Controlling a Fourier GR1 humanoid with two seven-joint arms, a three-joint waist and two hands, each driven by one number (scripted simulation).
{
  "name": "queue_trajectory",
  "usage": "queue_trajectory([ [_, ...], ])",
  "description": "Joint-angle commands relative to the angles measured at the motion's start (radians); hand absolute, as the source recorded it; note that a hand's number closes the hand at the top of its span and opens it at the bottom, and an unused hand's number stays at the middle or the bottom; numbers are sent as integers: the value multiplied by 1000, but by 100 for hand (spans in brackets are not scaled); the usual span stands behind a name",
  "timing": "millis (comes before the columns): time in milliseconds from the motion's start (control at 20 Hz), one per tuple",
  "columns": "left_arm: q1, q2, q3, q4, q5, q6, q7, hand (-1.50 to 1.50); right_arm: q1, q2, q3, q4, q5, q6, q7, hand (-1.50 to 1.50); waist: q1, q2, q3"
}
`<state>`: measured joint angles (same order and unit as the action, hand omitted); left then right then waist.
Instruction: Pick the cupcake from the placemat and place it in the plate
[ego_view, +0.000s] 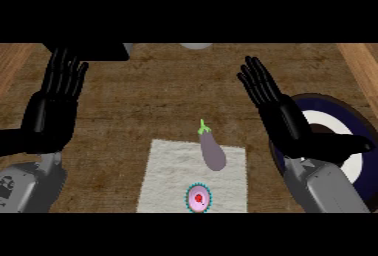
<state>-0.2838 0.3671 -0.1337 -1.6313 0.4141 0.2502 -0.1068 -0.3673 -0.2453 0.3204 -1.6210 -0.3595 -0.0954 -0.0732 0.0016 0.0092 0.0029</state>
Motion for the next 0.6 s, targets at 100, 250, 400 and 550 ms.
queue_trajectory([
  [100, 119, 50, -46, 35, -73, -22, 38, 0, 6, 175, 200, 61, 156, -178, 121, 150, 21, -10, -4],
  [250, 187, 93, -82, 175, -152, -39, 12, 0, 13, 240, 333, 117, 163, -296, 220, 150, 40, 1, -7],
  [400, 202, 77, -71, 196, -114, -34, 51, 0, 20, 140, 285, 135, 511, -500, 139, -150, -31, -19, -9],
  [550, 218, 68, -80, 247, -118, -75, -6, 0, 165, 240, 481, 133, 576, -702, 66, -150, -17, -12, -6],
])
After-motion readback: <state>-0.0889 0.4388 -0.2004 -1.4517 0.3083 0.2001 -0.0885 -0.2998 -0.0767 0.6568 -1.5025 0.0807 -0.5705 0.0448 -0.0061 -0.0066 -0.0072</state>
